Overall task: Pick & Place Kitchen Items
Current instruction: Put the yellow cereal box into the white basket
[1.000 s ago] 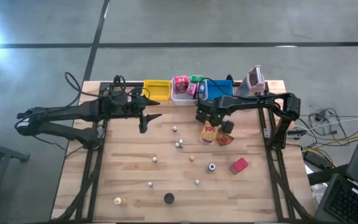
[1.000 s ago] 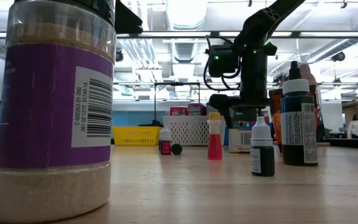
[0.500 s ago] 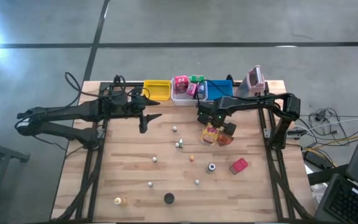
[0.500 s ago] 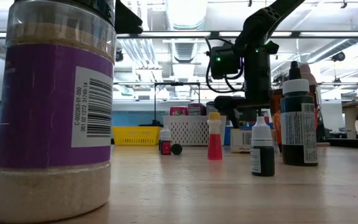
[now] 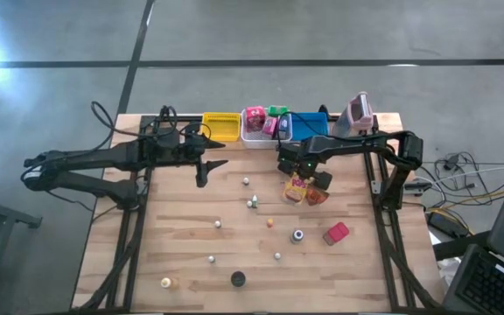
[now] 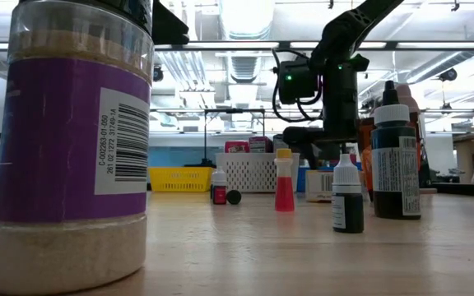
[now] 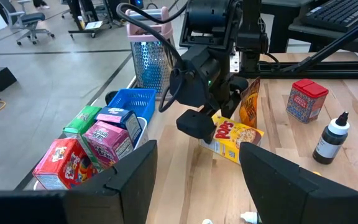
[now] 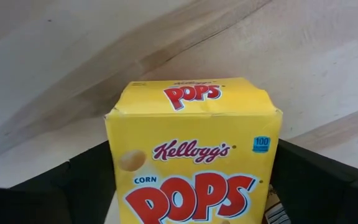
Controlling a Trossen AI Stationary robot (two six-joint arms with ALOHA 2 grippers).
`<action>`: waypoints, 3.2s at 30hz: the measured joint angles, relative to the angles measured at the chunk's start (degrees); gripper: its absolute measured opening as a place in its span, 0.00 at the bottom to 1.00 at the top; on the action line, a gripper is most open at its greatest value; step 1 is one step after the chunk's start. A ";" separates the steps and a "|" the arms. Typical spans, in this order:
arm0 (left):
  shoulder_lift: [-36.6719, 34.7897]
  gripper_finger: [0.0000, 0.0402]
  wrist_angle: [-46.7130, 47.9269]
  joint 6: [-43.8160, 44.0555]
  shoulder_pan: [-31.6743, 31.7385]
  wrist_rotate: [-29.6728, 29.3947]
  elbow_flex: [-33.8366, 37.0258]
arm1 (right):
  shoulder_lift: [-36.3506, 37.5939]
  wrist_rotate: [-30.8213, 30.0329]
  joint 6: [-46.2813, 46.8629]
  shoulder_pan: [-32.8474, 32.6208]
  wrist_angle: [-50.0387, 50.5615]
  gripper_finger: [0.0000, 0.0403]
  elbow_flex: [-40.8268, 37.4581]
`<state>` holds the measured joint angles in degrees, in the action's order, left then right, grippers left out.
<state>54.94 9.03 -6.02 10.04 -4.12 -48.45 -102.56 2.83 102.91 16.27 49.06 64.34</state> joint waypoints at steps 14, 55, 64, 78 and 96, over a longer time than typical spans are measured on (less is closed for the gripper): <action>0.00 0.58 0.01 0.00 0.00 0.00 0.00 | 0.02 -0.46 -2.90 -0.31 -4.81 0.69 0.02; 0.00 0.58 0.00 0.00 0.00 0.00 0.00 | 1.39 -42.36 -70.03 -11.72 -7.93 0.68 24.28; 0.00 0.58 0.01 0.00 0.00 0.00 0.00 | 5.70 -44.86 -73.15 -14.50 -8.19 0.68 23.71; 0.00 0.58 -0.90 0.00 0.00 0.00 0.00 | 10.06 -50.42 -77.86 -18.86 -21.86 0.65 23.63; 9.55 0.65 -23.17 10.14 -0.02 -0.15 -0.25 | 9.70 -60.08 -87.63 -19.80 -37.39 0.65 23.37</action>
<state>64.49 -14.14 4.11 10.02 -4.27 -48.70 -92.86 -57.25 15.28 -3.53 11.67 87.70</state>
